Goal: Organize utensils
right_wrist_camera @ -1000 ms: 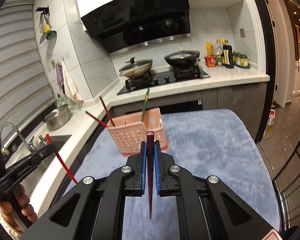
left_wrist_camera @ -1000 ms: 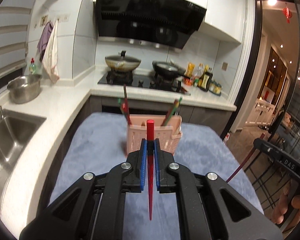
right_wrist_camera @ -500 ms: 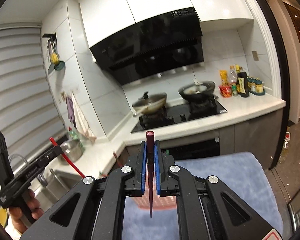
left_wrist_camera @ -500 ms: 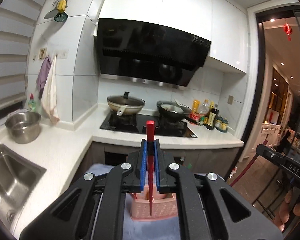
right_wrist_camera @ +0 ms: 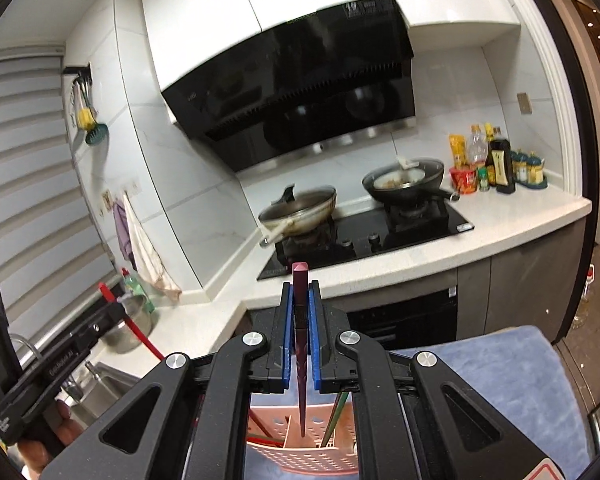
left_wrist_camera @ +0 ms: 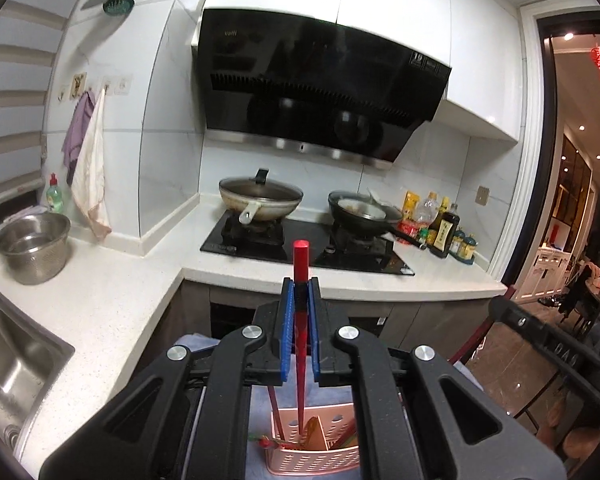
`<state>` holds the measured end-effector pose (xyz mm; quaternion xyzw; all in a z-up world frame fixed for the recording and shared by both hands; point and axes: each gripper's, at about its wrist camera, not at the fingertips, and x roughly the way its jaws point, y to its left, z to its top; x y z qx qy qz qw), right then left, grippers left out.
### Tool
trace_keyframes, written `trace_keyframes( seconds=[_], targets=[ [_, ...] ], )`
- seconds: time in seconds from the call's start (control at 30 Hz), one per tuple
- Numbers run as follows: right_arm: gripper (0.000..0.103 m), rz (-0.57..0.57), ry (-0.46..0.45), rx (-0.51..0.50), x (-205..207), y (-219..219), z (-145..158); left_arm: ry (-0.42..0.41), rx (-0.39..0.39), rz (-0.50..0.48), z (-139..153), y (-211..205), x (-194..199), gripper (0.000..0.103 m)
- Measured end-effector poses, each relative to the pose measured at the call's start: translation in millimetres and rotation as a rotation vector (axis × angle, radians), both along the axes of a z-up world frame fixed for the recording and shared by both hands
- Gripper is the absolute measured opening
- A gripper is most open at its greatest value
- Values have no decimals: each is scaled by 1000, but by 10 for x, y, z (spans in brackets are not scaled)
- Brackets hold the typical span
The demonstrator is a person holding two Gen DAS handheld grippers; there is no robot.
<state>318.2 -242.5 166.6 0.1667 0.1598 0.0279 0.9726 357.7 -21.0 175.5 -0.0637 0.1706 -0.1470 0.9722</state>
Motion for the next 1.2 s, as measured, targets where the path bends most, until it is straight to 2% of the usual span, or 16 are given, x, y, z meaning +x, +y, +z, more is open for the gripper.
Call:
trace_keyframes(
  seconds=[0.27, 0.47, 0.5, 0.53, 0.57, 0.63, 0.8, 0.87, 1.0, 1.1, 1.2],
  targets=[
    [7, 12, 110, -17, 268, 79, -500, 83, -1, -12, -371, -34, 140, 7],
    [9, 11, 167, -27, 330, 69, -707, 118, -19, -9, -485, -16, 125, 7],
    [12, 8, 161, -29, 307, 62, -708, 122, -25, 3, -488, -2, 100, 13],
    [18, 5, 159, -35, 289, 64, -697, 126, -30, 1, -487, 9, 96, 25],
    [31, 1, 158, -44, 265, 61, -683, 127, -35, 4, -475, 28, 82, 31],
    [43, -11, 143, -51, 190, 42, -640, 112, -34, 24, -449, 50, -4, 44],
    [45, -13, 138, -69, -19, 27, -539, 102, 10, 76, -427, 43, -256, 69],
    [52, -14, 140, -83, -129, 43, -527, 106, 24, 79, -436, 38, -345, 70],
    [55, -11, 166, -121, -373, 100, -577, 122, 55, 82, -496, 21, -551, 71],
    [59, -16, 191, -149, -539, 139, -652, 132, 79, 89, -554, 11, -688, 80],
    [62, -31, 213, -159, -724, 165, -762, 138, 129, 105, -650, -28, -855, 81]
  ],
)
